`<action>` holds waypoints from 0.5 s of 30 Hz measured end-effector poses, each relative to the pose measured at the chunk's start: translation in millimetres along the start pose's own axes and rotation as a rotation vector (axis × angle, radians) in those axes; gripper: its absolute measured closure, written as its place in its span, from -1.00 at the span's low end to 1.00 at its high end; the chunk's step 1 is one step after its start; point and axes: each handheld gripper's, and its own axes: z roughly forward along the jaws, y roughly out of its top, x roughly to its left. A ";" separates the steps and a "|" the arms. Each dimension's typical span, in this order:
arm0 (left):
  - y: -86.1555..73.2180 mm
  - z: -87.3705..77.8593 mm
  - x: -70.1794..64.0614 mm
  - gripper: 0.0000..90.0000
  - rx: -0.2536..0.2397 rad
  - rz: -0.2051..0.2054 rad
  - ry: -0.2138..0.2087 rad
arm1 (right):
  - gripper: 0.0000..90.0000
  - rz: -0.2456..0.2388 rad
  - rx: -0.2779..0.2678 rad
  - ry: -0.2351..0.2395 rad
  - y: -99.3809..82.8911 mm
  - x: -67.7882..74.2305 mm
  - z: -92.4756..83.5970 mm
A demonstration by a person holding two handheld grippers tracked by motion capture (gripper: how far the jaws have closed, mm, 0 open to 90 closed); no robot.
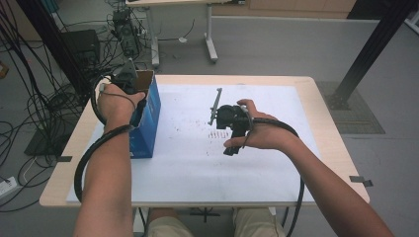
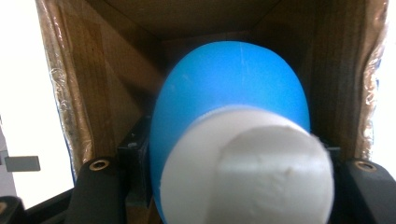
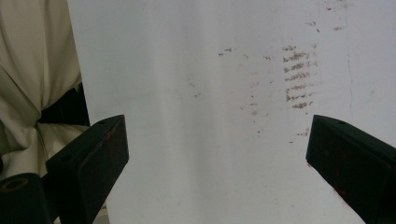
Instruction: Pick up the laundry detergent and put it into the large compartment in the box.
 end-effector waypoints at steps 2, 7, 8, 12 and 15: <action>0.2 0.0 0.4 -0.18 0.001 0.005 0.000 | -0.87 -0.002 0.007 0.002 1.4 -0.1 0.6; 0.0 0.2 0.1 -0.18 0.001 0.006 0.000 | -0.87 -0.001 0.005 0.000 1.1 0.6 0.3; 0.0 0.2 -0.2 -0.18 0.001 0.007 0.000 | -0.87 -0.001 0.005 0.000 1.1 0.7 0.3; 0.7 0.2 -0.3 -0.18 0.003 0.008 0.000 | -0.87 -0.002 0.008 0.000 1.6 0.6 0.7; 0.9 0.2 -0.2 -0.18 0.004 0.008 0.000 | -0.87 0.001 0.006 0.000 1.5 1.0 -0.1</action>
